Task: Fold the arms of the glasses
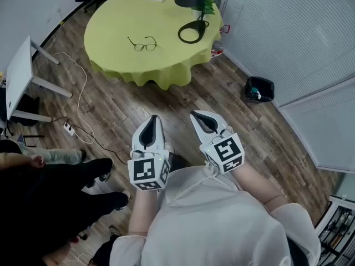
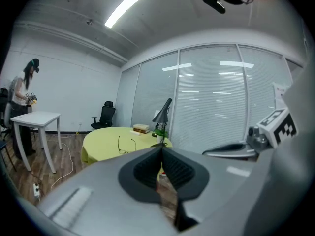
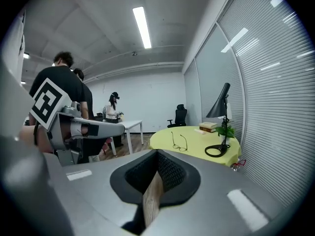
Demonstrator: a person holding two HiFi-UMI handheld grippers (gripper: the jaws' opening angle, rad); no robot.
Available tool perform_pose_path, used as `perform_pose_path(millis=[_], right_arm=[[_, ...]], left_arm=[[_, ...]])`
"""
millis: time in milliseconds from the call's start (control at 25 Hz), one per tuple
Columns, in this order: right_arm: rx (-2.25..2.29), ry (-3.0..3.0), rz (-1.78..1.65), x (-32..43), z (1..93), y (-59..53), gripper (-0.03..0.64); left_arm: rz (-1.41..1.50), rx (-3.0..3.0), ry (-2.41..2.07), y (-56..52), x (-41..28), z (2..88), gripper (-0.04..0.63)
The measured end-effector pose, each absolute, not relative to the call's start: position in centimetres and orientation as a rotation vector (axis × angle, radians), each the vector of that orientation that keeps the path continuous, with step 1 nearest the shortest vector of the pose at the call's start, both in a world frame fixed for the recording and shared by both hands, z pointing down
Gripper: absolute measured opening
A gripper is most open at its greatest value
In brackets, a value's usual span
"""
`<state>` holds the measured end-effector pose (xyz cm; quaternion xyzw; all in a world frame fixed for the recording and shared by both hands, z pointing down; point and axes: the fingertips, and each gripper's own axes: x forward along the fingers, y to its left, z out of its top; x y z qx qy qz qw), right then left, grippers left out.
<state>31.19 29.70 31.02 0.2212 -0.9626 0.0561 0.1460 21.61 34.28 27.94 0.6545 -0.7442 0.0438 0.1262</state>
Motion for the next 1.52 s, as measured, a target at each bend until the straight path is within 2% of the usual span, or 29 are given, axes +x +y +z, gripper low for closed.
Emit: perform_pose_path(millis=[280, 480, 720, 1160, 1520], right_arm=[[0.692, -2.763, 0.200, 17.9, 30.6, 26.6, -0.002], [0.698, -2.754, 0.199, 12.0, 30.7, 24.4, -0.002], [0.717, -2.724, 0.233, 8.0, 32.5, 19.3, -0.002], [0.641, -2.703, 0.275, 0.2, 34.6, 4.3, -0.002], [0.662, -2.653, 0.312, -2.9, 36.2, -4.2, -0.002]], left_arm=[[0.135, 1.931, -2.130, 31.2, 8.3, 27.5, 0.006], [0.116, 1.850, -2.123, 30.1, 1.0, 29.1, 0.006], [0.129, 1.794, -2.111, 26.2, -3.7, 31.3, 0.006], [0.209, 1.836, -2.091, 9.7, -10.0, 31.5, 0.006], [0.236, 1.858, -2.027, 0.4, -14.0, 33.7, 0.006]])
